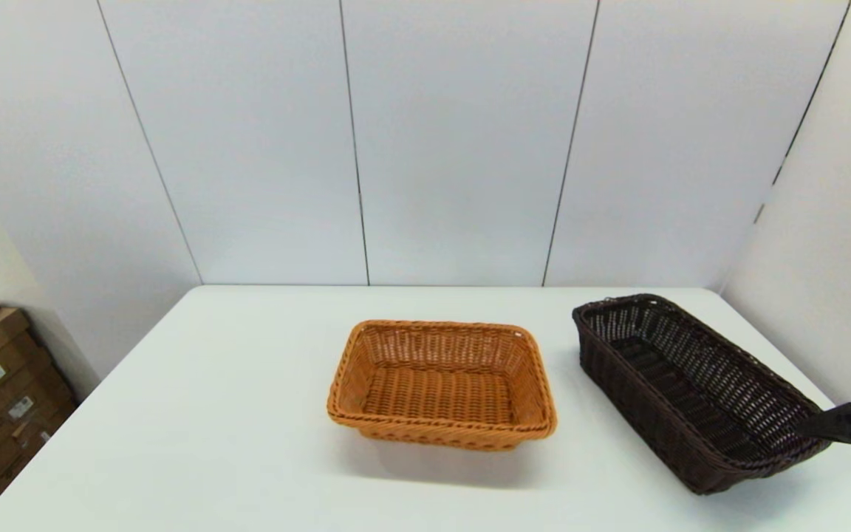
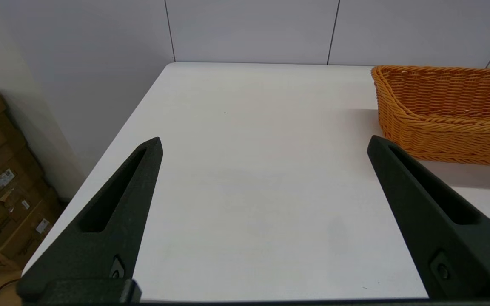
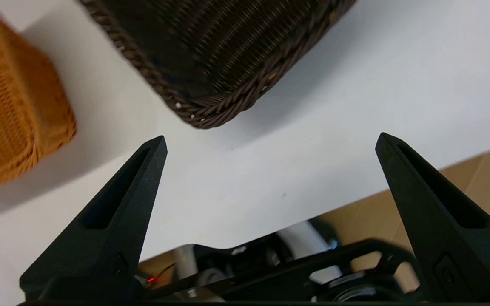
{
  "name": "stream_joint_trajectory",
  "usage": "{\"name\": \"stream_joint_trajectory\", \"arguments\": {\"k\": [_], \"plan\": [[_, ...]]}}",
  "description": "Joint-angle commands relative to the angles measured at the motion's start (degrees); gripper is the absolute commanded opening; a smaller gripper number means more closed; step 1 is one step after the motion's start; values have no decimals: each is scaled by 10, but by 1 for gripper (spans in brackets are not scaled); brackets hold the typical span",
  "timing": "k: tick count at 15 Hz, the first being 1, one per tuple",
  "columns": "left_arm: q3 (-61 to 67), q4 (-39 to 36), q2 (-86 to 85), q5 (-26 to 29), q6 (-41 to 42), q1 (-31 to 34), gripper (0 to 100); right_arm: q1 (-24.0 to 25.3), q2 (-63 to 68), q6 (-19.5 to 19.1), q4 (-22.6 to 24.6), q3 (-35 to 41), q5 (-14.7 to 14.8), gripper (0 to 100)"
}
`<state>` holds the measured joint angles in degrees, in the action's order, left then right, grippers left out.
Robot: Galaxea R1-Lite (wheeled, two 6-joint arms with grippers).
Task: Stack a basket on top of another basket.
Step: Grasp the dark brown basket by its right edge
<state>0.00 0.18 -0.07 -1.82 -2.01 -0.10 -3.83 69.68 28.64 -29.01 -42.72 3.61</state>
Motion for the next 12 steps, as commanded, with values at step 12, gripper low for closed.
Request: {"name": "stream_joint_trajectory", "arguments": {"k": [12], "plan": [[0, 0, 0, 0, -1, 0, 100, 3, 258, 259, -27, -83, 10, 100]]}}
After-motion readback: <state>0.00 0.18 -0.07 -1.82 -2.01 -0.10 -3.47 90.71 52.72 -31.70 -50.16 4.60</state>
